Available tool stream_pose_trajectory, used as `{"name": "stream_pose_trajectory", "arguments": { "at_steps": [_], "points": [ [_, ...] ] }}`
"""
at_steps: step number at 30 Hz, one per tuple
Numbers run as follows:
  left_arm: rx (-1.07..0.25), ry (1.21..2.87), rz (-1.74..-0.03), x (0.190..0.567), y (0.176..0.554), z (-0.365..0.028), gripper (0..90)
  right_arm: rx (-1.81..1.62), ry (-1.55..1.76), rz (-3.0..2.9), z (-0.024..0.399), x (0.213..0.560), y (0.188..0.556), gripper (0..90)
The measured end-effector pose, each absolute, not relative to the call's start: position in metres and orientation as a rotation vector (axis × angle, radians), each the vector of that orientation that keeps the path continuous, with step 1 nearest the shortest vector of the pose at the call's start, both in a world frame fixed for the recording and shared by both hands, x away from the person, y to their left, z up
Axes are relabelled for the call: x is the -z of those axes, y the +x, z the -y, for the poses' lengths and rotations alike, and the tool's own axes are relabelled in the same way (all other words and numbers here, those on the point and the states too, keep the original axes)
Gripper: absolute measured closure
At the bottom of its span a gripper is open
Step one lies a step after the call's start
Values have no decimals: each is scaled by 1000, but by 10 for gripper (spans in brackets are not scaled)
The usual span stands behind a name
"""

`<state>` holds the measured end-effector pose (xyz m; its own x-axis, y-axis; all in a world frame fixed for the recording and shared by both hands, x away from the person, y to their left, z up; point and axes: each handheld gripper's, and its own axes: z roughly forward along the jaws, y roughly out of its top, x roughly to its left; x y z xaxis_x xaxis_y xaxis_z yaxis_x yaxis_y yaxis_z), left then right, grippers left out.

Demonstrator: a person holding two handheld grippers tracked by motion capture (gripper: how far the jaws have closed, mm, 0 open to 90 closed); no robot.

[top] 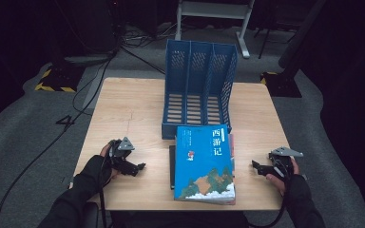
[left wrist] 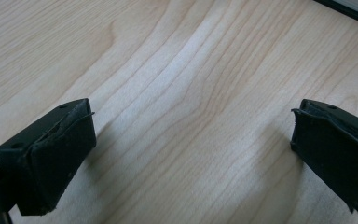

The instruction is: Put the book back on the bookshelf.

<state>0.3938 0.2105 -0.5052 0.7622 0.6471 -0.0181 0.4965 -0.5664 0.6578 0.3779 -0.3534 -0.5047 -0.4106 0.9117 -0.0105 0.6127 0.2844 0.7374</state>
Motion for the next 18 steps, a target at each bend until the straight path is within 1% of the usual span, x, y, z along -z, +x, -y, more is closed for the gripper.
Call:
{"name": "stream_pose_trajectory", "arguments": {
  "at_steps": [6, 9, 11, 12, 18],
  "points": [
    [-299, 2289, -852, 505, 395, -205, 0, -922, 1340, -2179, 355, 503, 380, 147],
    [-291, 2303, -805, 505, 392, -204, 4, -923, 1306, -2212, 356, 502, 382, 152],
    [-290, 2303, -804, 505, 391, -203, 4, -925, 1297, -2218, 356, 502, 383, 156],
    [-287, 2303, -801, 505, 392, -203, 4, -925, 1265, -2235, 354, 500, 383, 182],
    [-284, 2306, -804, 505, 391, -199, 3, -980, 1191, -2265, 348, 490, 377, 199]
  ]
}}
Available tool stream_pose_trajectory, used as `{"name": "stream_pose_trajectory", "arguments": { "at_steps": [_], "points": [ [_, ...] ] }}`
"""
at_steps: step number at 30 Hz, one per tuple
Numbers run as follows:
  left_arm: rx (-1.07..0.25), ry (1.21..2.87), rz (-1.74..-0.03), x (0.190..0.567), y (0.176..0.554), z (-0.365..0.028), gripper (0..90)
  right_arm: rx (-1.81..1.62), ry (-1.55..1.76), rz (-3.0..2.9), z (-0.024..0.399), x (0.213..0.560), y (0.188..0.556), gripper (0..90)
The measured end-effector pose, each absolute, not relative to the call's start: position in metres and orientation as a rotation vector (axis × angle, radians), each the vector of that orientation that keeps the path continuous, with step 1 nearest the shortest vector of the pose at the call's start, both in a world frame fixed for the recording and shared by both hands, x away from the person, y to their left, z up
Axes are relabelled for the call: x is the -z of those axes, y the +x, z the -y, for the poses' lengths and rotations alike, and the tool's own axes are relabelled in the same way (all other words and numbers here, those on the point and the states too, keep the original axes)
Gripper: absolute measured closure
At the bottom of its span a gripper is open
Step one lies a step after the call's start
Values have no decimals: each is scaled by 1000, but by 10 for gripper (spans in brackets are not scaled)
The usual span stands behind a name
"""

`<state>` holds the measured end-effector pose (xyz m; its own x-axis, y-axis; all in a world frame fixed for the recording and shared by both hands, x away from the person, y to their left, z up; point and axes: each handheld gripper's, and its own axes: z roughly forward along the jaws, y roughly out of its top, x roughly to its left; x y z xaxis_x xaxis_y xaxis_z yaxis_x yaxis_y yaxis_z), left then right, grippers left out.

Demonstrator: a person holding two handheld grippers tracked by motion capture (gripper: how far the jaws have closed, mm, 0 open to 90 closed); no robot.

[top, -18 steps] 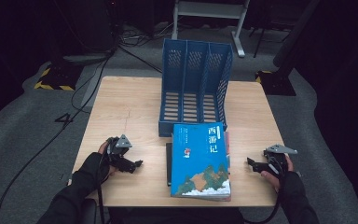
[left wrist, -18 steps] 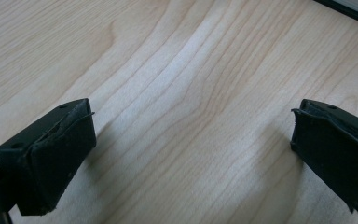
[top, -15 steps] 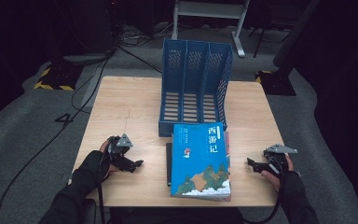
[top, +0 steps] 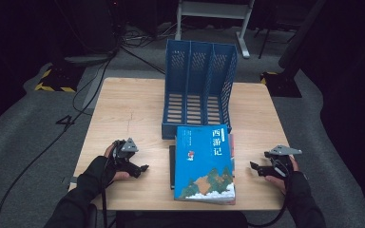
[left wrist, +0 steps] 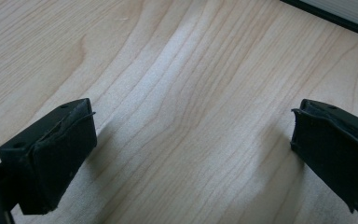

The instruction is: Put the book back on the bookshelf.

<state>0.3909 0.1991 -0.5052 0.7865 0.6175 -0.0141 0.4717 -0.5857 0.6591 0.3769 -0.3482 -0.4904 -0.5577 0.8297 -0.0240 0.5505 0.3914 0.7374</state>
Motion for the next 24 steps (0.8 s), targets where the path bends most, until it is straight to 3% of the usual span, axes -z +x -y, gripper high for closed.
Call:
{"name": "stream_pose_trajectory", "arguments": {
  "at_steps": [10, 24],
  "points": [
    [-275, 2331, -833, 503, 388, -189, 4, -1172, 1060, -2307, 340, 450, 352, 221],
    [-253, 2361, -815, 501, 382, -178, 4, -1221, 925, -2407, 315, 427, 344, 221]
  ]
}}
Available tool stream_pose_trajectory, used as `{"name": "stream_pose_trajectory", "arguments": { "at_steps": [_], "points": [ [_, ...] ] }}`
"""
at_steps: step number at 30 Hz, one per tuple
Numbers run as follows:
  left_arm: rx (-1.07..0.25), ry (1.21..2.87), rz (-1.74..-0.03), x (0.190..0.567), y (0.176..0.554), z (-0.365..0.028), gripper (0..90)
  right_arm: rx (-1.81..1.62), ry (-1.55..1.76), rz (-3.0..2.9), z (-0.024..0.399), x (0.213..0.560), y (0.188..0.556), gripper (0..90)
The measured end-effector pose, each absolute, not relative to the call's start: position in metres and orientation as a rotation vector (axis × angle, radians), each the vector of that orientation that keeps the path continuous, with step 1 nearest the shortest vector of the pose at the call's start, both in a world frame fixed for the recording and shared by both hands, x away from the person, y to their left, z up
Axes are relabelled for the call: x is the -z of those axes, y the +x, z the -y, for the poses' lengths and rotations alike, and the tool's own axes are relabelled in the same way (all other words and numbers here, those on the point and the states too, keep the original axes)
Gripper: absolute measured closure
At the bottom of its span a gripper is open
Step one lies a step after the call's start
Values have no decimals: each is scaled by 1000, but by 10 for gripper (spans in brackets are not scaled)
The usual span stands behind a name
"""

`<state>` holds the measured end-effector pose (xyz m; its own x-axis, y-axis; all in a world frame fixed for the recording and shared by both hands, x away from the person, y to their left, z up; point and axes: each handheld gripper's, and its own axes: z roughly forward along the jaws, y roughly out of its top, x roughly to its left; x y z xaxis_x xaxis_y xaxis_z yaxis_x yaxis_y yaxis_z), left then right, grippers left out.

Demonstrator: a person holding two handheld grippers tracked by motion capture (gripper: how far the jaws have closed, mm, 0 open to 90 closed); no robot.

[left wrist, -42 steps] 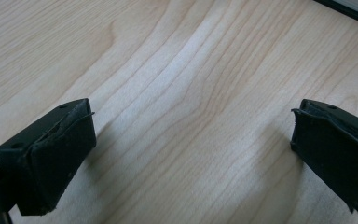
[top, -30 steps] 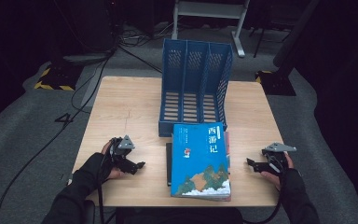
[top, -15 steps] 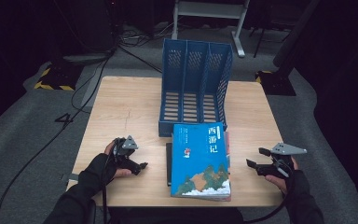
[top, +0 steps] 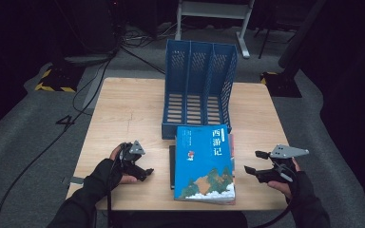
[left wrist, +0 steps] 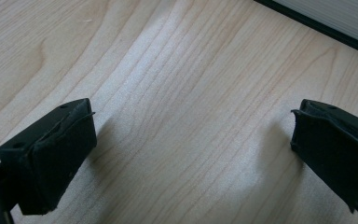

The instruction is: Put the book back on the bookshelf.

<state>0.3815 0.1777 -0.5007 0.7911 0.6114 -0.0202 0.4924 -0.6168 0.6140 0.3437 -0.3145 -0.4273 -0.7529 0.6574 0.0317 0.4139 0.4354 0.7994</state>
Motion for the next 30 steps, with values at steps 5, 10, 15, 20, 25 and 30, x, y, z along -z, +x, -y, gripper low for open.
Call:
{"name": "stream_pose_trajectory", "arguments": {
  "at_steps": [5, 10, 15, 20, 25, 30],
  "points": [
    [-252, 2370, -812, 500, 381, -175, 6, -1217, 861, -2447, 300, 417, 339, 226],
    [-242, 2382, -795, 499, 379, -170, 17, -1206, 818, -2502, 287, 409, 336, 253],
    [-232, 2396, -772, 498, 377, -163, 25, -1211, 786, -2534, 276, 403, 335, 254],
    [-233, 2394, -764, 497, 376, -159, 61, -1213, 778, -2565, 265, 398, 334, 265],
    [-230, 2381, -751, 493, 377, -157, 192, -1204, 754, -2625, 254, 396, 334, 260],
    [-239, 2368, -724, 487, 378, -152, 164, -1155, 742, -2687, 245, 400, 335, 228]
  ]
}}
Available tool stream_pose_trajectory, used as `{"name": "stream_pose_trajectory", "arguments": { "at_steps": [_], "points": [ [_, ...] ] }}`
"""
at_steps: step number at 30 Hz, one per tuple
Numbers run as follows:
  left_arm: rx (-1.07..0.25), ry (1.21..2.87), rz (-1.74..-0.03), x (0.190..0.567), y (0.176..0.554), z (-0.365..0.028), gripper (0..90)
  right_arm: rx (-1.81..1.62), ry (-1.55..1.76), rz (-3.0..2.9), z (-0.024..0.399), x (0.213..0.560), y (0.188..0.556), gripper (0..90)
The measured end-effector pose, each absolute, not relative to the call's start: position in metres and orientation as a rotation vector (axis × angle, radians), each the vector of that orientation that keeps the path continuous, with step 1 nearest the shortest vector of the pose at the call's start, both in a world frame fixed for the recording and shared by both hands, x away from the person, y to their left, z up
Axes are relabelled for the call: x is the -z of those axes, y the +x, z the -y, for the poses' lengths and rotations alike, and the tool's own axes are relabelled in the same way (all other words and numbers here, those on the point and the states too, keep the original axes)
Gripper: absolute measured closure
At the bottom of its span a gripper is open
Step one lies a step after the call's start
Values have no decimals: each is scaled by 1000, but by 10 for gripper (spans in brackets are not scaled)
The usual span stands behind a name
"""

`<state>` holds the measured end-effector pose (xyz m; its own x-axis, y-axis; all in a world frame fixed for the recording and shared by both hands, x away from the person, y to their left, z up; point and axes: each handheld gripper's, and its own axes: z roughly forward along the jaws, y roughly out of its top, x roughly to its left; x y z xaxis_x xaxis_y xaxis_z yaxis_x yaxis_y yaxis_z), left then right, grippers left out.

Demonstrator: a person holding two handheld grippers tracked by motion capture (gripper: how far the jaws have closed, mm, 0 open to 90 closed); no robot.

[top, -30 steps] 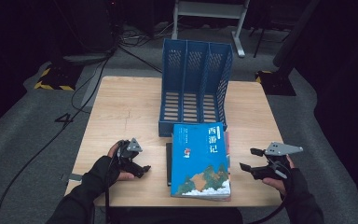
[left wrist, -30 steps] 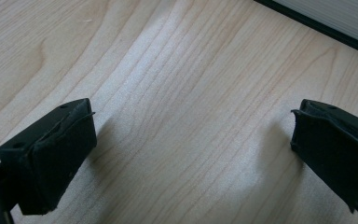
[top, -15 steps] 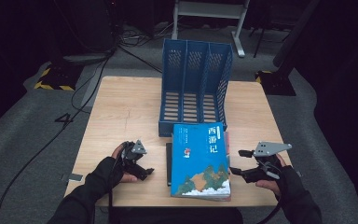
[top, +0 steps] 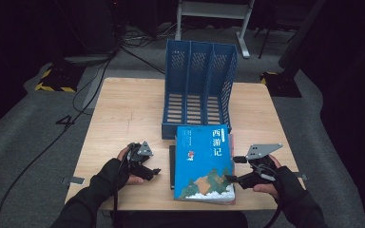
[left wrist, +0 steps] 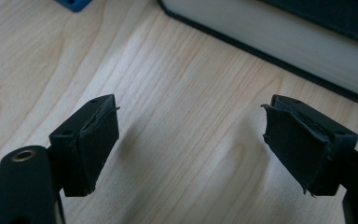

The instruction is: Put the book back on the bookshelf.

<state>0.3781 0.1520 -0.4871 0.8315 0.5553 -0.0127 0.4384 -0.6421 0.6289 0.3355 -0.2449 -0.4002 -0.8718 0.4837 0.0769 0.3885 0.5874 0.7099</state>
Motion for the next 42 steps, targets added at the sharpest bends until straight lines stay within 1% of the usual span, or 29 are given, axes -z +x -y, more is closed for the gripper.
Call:
{"name": "stream_pose_trajectory", "arguments": {
  "at_steps": [3, 6, 12, 19, 36, 40, 42],
  "points": [
    [-257, 2357, -696, 481, 380, -146, 196, -1157, 748, -2738, 241, 404, 338, 210],
    [-283, 2355, -675, 478, 380, -140, 209, -1158, 764, -2769, 241, 404, 341, 208],
    [-294, 2330, -651, 471, 387, -127, 236, -1178, 808, -2838, 240, 409, 349, 169],
    [-312, 2296, -652, 468, 391, -122, 257, -1167, 787, -2831, 239, 408, 348, 167],
    [-295, 2264, -643, 464, 391, -121, 257, -1210, 738, -2821, 231, 400, 357, 182],
    [-294, 2267, -647, 465, 392, -121, 257, -1241, 721, -2817, 226, 400, 362, 218],
    [-293, 2267, -650, 466, 393, -121, 257, -1260, 719, -2818, 224, 400, 365, 250]
  ]
}}
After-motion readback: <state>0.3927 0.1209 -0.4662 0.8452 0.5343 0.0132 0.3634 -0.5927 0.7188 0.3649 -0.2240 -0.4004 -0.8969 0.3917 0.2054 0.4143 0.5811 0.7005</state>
